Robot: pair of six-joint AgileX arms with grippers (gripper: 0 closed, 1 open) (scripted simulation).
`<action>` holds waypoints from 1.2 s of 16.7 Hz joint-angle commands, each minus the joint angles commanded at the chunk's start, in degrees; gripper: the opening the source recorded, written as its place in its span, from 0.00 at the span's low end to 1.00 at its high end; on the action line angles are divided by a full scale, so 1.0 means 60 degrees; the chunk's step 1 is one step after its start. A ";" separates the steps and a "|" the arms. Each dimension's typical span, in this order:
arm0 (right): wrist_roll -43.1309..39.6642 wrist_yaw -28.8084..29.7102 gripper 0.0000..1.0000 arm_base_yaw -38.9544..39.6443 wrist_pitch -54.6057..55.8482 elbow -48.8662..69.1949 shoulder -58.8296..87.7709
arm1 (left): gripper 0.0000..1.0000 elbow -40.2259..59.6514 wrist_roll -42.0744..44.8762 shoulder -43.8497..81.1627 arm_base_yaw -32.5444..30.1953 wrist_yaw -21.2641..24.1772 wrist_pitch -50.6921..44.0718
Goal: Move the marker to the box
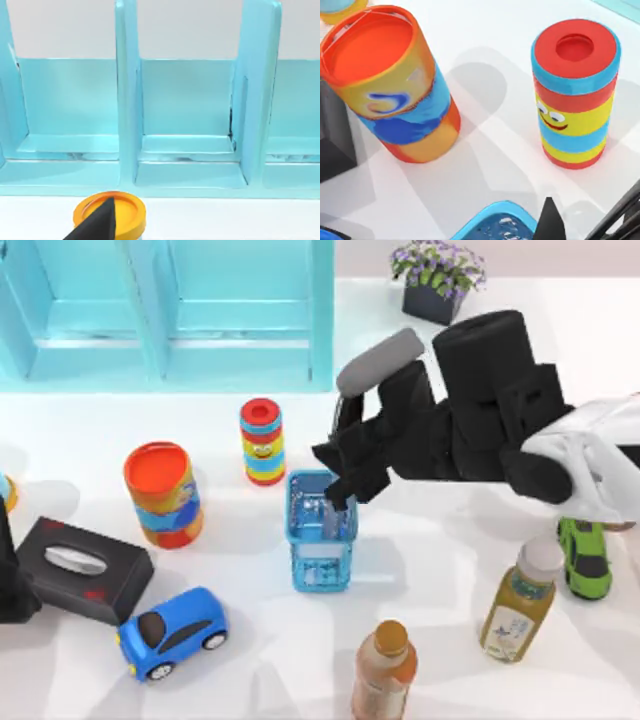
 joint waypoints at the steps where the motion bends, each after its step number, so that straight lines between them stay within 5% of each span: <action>1: -0.0213 -0.0292 0.00 -0.0312 -0.0658 0.0074 -0.0482 | 1.00 0.0000 0.0000 0.0000 0.0000 0.0000 0.0000; 8: -0.1453 -0.1903 0.00 -0.2406 -0.4176 0.0415 -0.3424 | 1.00 0.0000 0.0000 0.0000 0.0000 0.0000 0.0000; 15: -0.1587 -0.1973 0.00 -0.2572 -0.4445 0.0395 -0.3524 | 1.00 0.0000 0.0000 0.0000 0.0000 0.0000 0.0000; 20: -0.2972 -0.2023 0.00 -0.3856 -0.6481 0.0609 -0.3365 | 1.00 0.0000 0.0000 0.0000 0.0000 0.0000 0.0000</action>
